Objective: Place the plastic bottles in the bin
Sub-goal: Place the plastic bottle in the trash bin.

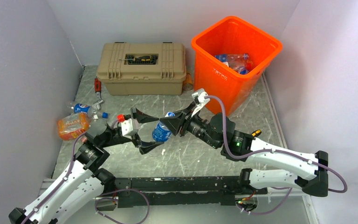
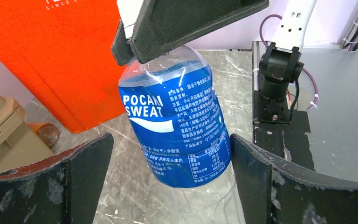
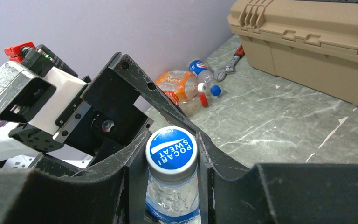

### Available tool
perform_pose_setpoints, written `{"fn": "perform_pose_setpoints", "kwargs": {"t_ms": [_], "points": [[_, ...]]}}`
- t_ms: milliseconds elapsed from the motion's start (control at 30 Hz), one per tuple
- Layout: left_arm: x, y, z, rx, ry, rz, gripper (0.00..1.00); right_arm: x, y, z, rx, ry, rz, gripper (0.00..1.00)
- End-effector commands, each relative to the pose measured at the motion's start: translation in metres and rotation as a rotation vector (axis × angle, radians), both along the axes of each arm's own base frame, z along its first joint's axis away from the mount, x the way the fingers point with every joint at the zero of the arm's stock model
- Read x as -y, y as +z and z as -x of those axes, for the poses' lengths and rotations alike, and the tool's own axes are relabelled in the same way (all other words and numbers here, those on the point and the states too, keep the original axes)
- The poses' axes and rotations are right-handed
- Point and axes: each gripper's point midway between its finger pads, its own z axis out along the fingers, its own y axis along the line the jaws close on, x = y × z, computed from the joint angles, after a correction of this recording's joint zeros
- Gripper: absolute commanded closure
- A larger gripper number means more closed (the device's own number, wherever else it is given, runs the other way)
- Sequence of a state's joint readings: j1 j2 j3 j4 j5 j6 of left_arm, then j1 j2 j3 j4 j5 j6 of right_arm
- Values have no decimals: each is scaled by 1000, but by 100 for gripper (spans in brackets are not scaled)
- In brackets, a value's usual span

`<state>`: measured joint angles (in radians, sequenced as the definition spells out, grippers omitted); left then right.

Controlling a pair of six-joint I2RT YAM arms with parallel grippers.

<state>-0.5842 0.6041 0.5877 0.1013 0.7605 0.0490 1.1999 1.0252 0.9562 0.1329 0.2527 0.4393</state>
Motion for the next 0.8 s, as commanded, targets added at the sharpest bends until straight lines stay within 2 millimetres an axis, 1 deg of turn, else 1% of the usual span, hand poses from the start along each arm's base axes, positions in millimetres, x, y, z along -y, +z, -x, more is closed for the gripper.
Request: {"fn": "perform_pose_setpoints", "kwargs": {"t_ms": [0,133,233,300,333,400,533,567,600,767], "points": [[-4,25,-1,58,36,41,1,10,26,2,22,-6,-76,100],[-7,27,-5,61,68,45,1,19,33,3,38,-21,-76,100],[-12,31,-8,65,110,53,1,33,44,1,69,-53,-62,100],[-17,35,-11,74,147,65,1,45,58,0,101,-80,-46,100],[-19,37,-13,80,166,73,0,51,69,1,123,-88,-38,100],[-25,42,-16,94,211,94,0,59,82,-1,148,-107,12,100],[-36,50,-19,124,280,128,1,76,113,-6,215,-163,63,100],[-38,51,-22,127,300,133,1,82,125,-8,238,-183,73,100],[-41,52,-24,129,319,138,1,92,148,-8,266,-211,56,100],[-51,53,-35,126,406,137,1,142,240,-11,440,-368,-29,100]]}}
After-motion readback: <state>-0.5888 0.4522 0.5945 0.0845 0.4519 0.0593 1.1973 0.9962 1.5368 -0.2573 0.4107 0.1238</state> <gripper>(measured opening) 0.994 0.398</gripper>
